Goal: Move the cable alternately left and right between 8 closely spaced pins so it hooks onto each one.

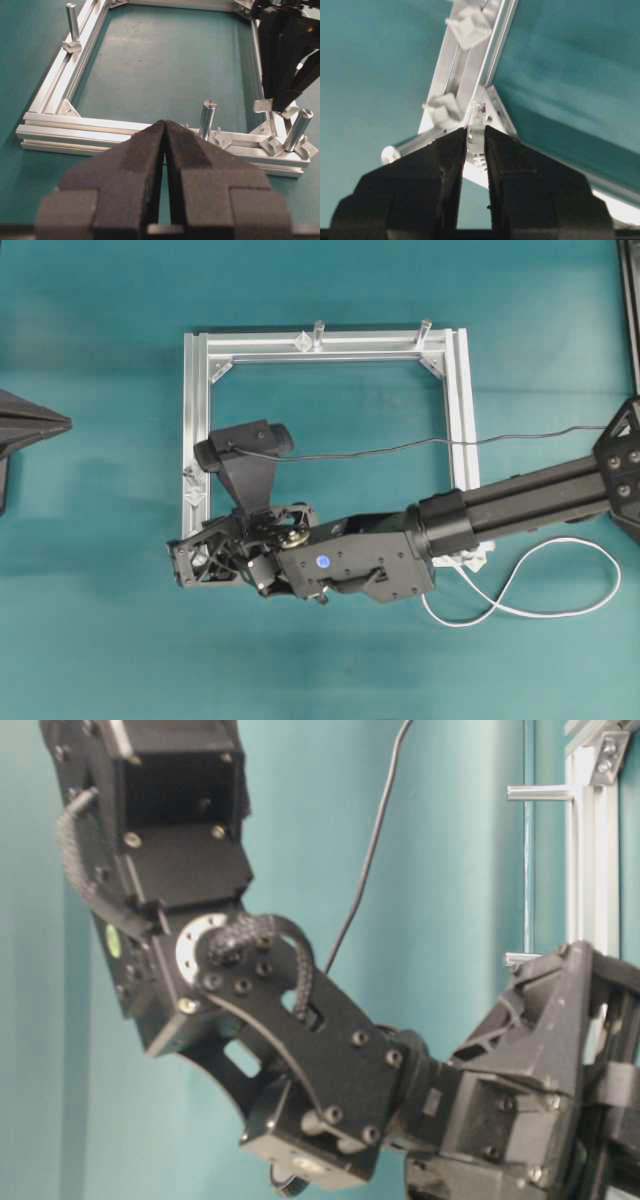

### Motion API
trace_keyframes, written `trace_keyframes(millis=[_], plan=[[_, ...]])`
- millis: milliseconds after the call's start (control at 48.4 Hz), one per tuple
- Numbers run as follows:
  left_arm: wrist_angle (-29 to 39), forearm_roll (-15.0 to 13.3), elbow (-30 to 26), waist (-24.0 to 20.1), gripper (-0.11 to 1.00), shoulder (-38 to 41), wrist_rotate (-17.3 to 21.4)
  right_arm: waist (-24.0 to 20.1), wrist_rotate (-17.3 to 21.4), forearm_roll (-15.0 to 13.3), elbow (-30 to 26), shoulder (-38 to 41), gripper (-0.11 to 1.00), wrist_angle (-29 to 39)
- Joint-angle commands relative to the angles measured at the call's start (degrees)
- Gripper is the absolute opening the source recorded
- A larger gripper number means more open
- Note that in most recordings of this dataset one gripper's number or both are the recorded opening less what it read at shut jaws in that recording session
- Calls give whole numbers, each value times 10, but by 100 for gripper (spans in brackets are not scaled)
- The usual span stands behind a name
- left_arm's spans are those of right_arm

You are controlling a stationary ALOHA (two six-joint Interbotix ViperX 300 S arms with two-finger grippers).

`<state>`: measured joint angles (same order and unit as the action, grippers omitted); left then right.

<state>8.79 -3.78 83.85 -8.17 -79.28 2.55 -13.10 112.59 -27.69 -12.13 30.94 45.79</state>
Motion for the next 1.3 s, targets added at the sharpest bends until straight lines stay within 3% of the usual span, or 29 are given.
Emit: trace_keyframes(millis=[0,930,1281], plan=[[-3,1,-11,1,0,4,-2,-7,-2,1,-18,-14,17,4],[-3,1,-11,1,0,4,-2,-19,-1,1,-26,-13,17,5],[-3,1,-11,1,0,4,-2,-61,35,2,-52,8,17,4]])
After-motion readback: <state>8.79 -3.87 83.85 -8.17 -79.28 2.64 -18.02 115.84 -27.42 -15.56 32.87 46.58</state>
